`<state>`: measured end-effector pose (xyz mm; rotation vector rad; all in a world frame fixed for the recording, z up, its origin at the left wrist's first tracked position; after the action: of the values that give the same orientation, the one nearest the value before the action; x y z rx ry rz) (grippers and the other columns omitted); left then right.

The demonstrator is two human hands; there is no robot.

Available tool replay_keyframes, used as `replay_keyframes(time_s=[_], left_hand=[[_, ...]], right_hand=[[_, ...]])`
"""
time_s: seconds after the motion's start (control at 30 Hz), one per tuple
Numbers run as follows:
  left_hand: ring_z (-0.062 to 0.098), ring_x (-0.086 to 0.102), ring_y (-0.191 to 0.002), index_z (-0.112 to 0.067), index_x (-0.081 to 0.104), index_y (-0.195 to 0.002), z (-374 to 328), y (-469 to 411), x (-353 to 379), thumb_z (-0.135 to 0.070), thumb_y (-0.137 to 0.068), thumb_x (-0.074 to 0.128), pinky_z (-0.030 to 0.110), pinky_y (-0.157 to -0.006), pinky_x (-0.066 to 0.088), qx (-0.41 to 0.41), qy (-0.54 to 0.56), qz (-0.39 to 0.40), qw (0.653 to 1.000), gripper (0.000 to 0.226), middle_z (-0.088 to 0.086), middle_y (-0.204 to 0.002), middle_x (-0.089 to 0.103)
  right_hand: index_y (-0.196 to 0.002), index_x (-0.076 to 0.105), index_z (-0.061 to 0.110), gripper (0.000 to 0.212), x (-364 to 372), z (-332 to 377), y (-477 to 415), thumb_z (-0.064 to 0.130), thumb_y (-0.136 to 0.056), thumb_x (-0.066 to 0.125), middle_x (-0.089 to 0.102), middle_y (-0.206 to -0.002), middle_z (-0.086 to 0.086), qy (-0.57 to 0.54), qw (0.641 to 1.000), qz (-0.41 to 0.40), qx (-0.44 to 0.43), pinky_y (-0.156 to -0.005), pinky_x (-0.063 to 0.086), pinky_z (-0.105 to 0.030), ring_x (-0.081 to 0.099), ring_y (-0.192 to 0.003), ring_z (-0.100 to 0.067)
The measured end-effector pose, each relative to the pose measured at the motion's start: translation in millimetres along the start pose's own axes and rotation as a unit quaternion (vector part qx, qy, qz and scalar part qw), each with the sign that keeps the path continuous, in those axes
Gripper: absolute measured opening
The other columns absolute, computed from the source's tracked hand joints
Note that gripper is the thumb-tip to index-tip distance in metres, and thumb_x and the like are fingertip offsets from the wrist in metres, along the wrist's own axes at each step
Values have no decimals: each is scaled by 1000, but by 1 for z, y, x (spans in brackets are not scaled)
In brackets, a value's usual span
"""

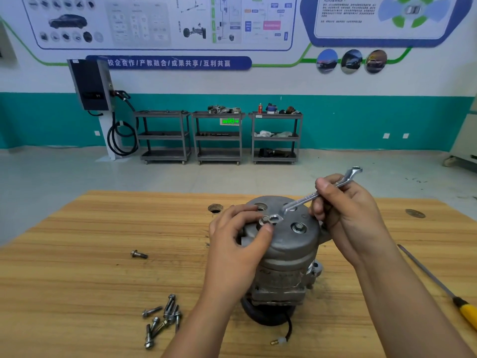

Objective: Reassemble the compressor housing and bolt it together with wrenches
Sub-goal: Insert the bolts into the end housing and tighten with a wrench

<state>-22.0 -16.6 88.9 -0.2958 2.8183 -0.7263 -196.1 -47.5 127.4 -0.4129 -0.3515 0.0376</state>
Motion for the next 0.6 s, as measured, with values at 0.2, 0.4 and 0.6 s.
replay_keyframes(time_s=[0.2, 0.4, 0.6], left_hand=[[5, 42, -118, -37, 64, -81, 0, 1, 0, -26, -77, 72, 1, -89, 28, 10, -4, -12, 1000, 14, -27, -104, 59], [3, 41, -117, -38, 64, -84, -2, 2, 1, -25, -77, 71, 0, -89, 27, 14, -9, -11, 1000, 17, -25, -105, 59], [1, 40, -117, -40, 63, -84, -2, 2, 2, -25, -78, 72, -2, -86, 25, 20, -15, -14, 1000, 18, -27, -105, 58]], right_hand=[[-73, 54, 15, 11, 4, 0, -1, 20, -78, 63, 58, -49, 0, 64, 998, 15, -10, -48, 44, -16, 54, -46, -7], [-100, 51, 23, 29, 0, -6, -7, 4, -82, 66, 64, -69, 11, 133, 989, -64, -13, -61, 41, -24, 59, -61, 3], [-106, 46, 26, 39, 3, -2, 0, 9, -78, 67, 74, -85, 0, 106, 994, -41, 2, -56, 51, -25, 69, -83, -9]])
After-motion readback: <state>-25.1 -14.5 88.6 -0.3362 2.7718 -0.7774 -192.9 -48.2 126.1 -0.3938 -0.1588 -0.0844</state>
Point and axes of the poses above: each hand's wrist, its own y-axis away from the middle knuckle, its own x-axis out of the palm, z = x × y, the point moved 3 cm from there along -y, towards the middle knuckle
